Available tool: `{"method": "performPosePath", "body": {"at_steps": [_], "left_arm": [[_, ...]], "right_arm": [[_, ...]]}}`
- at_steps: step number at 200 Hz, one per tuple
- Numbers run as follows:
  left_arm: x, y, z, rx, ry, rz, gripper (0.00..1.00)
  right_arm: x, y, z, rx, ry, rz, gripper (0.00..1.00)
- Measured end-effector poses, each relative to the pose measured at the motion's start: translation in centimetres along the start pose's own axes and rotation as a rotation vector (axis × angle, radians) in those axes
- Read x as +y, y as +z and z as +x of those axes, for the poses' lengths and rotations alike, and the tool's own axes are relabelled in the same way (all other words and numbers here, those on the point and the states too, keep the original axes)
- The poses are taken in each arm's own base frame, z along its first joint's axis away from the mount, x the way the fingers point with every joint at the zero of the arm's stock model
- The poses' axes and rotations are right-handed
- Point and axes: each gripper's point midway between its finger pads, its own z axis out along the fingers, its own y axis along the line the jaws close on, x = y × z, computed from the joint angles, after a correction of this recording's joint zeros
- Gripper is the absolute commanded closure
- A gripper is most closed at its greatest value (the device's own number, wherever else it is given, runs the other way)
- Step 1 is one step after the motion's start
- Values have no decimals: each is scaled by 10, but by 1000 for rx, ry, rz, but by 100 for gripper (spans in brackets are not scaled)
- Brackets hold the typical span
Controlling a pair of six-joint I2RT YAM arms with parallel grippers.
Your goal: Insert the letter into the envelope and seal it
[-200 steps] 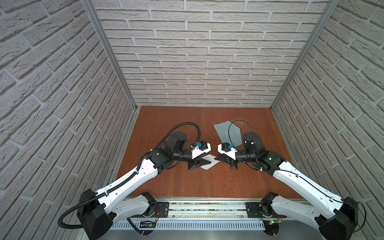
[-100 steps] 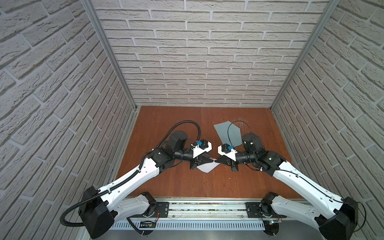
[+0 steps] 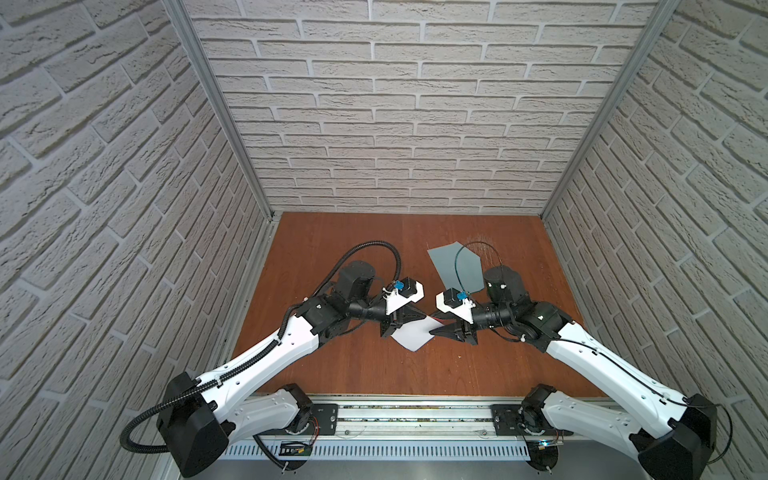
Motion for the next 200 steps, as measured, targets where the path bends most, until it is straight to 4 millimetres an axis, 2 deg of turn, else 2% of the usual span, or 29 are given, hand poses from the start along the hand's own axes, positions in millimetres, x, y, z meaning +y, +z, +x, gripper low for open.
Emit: {"method": "performPosePath", "body": {"at_steps": [21,34,56,95,100,105,113,123,130,144,157,200], "left_arm": [[1,-2,-4,-14,3,-17,100],[1,-4,-7,-26,4,-23,100],[1,-5,-10,-36,1,-27,100],[1,-5,-10,-40,1,-28,100],[1,-5,-10,-40,1,-29,81],[1,-6,-10,-42,4,-30,68],[0,-7,-9,-43,5,-35,62],[0,-8,-8,-43,1,-38,61],[0,-9,-8,-45,-1,-40,64],[0,-10,-6,-44,-9,-42,87],[0,-11,-7,-48,-12,-40,100],[-6,-12,-9,-63,-39,4,100]], "right_arm": [[1,1,0,1,3,-4,61],[1,2,0,4,7,-5,67],[-2,4,3,13,19,-1,93],[-3,5,2,14,36,4,94],[-3,5,2,14,36,4,94],[-3,5,2,14,36,4,94],[-3,5,2,13,36,3,94],[-3,5,2,13,35,3,94],[-3,5,2,12,35,3,94],[-2,4,1,10,33,3,94],[-2,4,1,9,31,4,94],[-1,3,0,6,29,3,94]]}}
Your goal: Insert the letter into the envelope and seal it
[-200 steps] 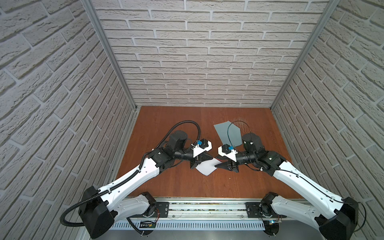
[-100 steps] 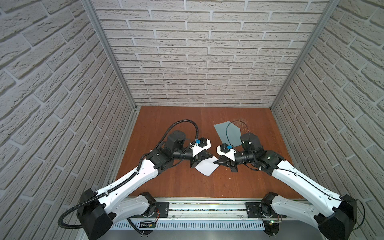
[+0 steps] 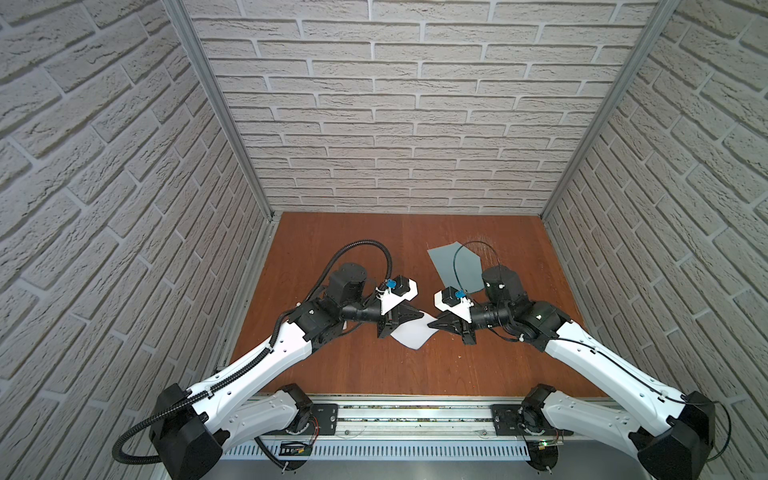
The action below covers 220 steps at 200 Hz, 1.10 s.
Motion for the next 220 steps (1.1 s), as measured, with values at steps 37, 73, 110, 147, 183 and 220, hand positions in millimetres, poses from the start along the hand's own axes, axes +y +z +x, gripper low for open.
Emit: {"method": "performPosePath", "body": {"at_steps": [37,73,110,147,183,220], "left_arm": [[-4,-1,0,-7,-22,32,100],[-3,-2,1,-8,-33,36,81],[-3,-1,5,2,-46,50,100],[-3,0,6,2,-54,64,99],[-2,-1,7,5,-60,60,100],[-1,-1,8,8,-55,57,100]], "right_arm": [[0,0,0,-1,0,0,91],[0,-3,-5,-2,1,4,94],[0,-4,-8,-5,-1,6,94],[0,-4,-6,0,4,4,94],[-1,-4,-7,-1,1,14,94],[-1,-5,-8,-5,0,23,94]]}}
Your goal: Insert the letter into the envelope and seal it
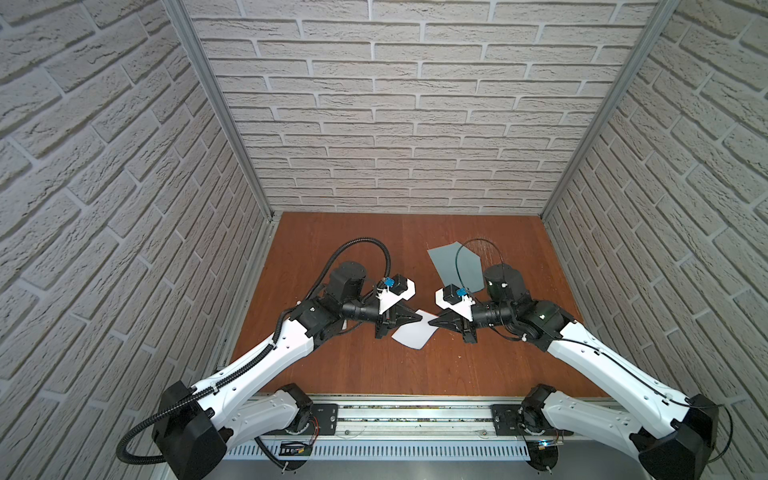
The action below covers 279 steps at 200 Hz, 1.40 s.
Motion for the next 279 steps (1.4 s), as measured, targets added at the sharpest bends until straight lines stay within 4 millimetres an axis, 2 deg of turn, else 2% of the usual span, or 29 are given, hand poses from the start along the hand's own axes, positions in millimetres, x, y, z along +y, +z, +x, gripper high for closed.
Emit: {"method": "performPosePath", "body": {"at_steps": [16,23,31,38,46,59,105,111,118,122,128,178,185,193,200,209,253,259,265,274,279], "left_arm": [[0,0,0,1,0,-1,99],[0,0,0,1,0,-2,79],[1,0,1,3,4,-7,73],[1,-1,3,8,-1,-12,78],[1,-1,6,15,-10,-16,100],[2,-1,12,30,-23,-24,100],[4,-1,13,33,-26,-36,100],[4,-2,13,34,-25,-42,87],[5,-2,13,33,-22,-49,84],[6,-3,13,36,-21,-57,87],[6,-4,15,40,-27,-65,100],[6,-6,20,56,-42,-78,100],[7,-6,20,57,-42,-82,84],[7,-6,21,58,-42,-85,80],[7,-7,22,62,-46,-91,83],[7,-7,26,71,-55,-95,100],[6,-8,31,87,-73,-96,100],[6,-8,31,87,-74,-96,91],[7,-8,31,88,-73,-97,86],[7,-8,32,90,-78,-98,85],[7,-8,33,94,-82,-97,89]], "right_arm": [[0,0,0,1,3,2,94],[-1,0,0,1,3,4,94],[-1,0,0,0,4,7,94],[-1,-1,-1,-2,2,13,94],[-1,-3,-2,-6,-1,18,94],[0,-5,-5,-14,-8,26,94],[0,-7,-4,-16,-3,34,94],[0,-7,-5,-16,-3,36,94],[0,-7,-5,-18,-3,37,94],[0,-7,-5,-19,-3,38,94],[0,-8,-6,-21,-6,41,94],[1,-11,-8,-29,-12,52,94],[1,-11,-8,-28,-10,52,94],[1,-11,-8,-29,-9,52,94],[1,-11,-7,-29,-9,52,94],[1,-11,-8,-32,-11,53,94],[1,-11,-9,-33,-12,54,94],[1,-11,-9,-33,-12,55,94],[0,-11,-8,-32,-12,55,94],[0,-11,-8,-32,-12,57,94],[0,-11,-8,-31,-12,57,94]]}}
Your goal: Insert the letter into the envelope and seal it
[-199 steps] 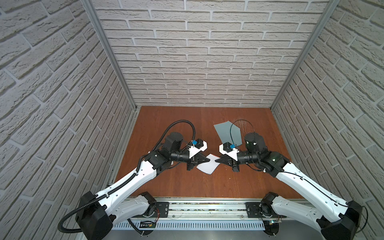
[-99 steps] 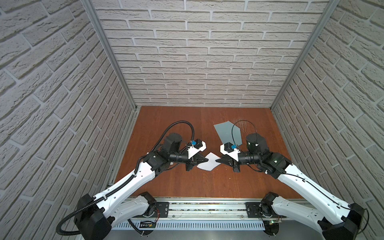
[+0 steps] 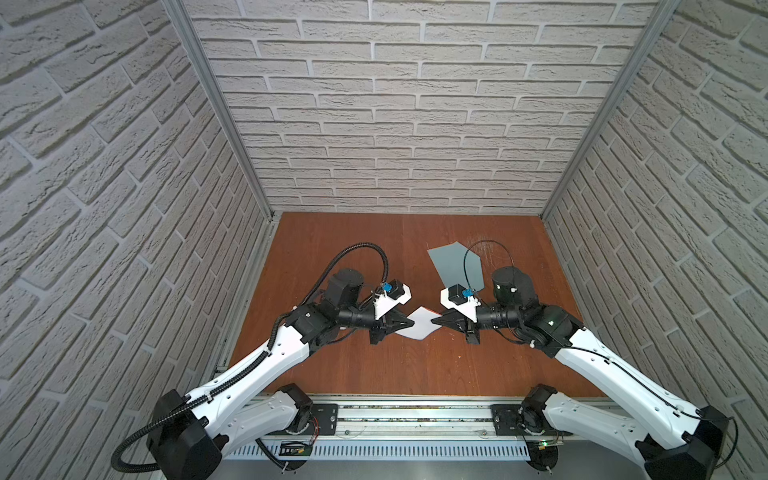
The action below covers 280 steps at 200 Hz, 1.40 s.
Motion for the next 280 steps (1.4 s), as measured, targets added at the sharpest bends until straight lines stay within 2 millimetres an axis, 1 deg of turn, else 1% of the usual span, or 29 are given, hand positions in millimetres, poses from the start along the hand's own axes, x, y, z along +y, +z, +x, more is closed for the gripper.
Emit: {"method": "performPosePath", "body": {"at_steps": [7,18,20,51,58,63,72,84,92,109,142,143,149,153,163,173,179,186,192,202,236,237,241,244,248,253,264,271,280], "left_arm": [[0,0,1,4,-5,0,100],[0,0,1,3,12,0,100],[0,0,2,5,-13,1,100],[0,0,2,6,-13,1,100],[1,0,2,6,-16,-1,87],[1,0,2,6,-16,-1,81],[1,0,3,7,-21,-1,78],[2,0,5,11,-29,-4,77],[2,0,6,13,-33,-4,80],[2,0,9,19,-46,-2,100],[2,2,12,29,-54,4,100],[2,2,12,30,-55,4,99],[3,3,12,32,-56,5,83],[3,3,13,33,-59,6,77],[3,4,14,37,-63,7,72],[3,4,16,44,-73,7,71],[4,5,17,46,-74,7,72],[4,5,17,48,-75,8,78],[4,5,17,49,-79,8,85],[4,6,19,52,-78,12,100],[4,11,21,58,-90,40,100],[4,11,21,58,-91,41,98],[4,12,22,59,-93,44,85],[4,12,22,60,-92,45,78],[4,12,23,62,-96,46,75],[4,13,24,66,-97,44,73],[4,13,26,72,-106,44,73],[4,13,26,73,-108,45,77],[4,13,27,75,-112,45,92]], "right_arm": [[0,0,0,0,0,2,94],[0,-1,0,-1,-2,5,94],[0,-1,0,-1,-3,6,94],[-1,-1,1,4,-2,14,94],[-1,-1,0,4,-2,14,94],[-2,-1,1,4,-2,15,94],[-2,-1,1,5,-2,16,94],[-2,-1,1,5,-2,18,94],[-2,-1,1,6,-2,19,94],[-3,-1,1,7,-2,21,94],[-4,-1,3,17,1,29,94],[-4,-1,4,18,1,30,94],[-4,-1,4,22,3,32,94],[-4,-1,5,24,4,34,94],[-5,-1,6,29,5,37,94],[-5,-2,7,34,8,42,94],[-6,-2,7,38,9,46,94],[-7,-3,8,41,9,51,94],[-7,-3,7,42,8,57,94],[-7,-5,6,40,2,64,94],[-7,-10,7,46,-1,86,94],[-7,-10,7,47,-1,86,94],[-6,-10,8,50,0,86,94],[-6,-11,8,51,0,86,94],[-7,-11,8,54,1,88,94],[-7,-11,8,56,0,91,94],[-8,-13,7,54,-6,98,94],[-8,-13,6,52,-10,101,94],[-8,-14,5,50,-14,105,94]]}}
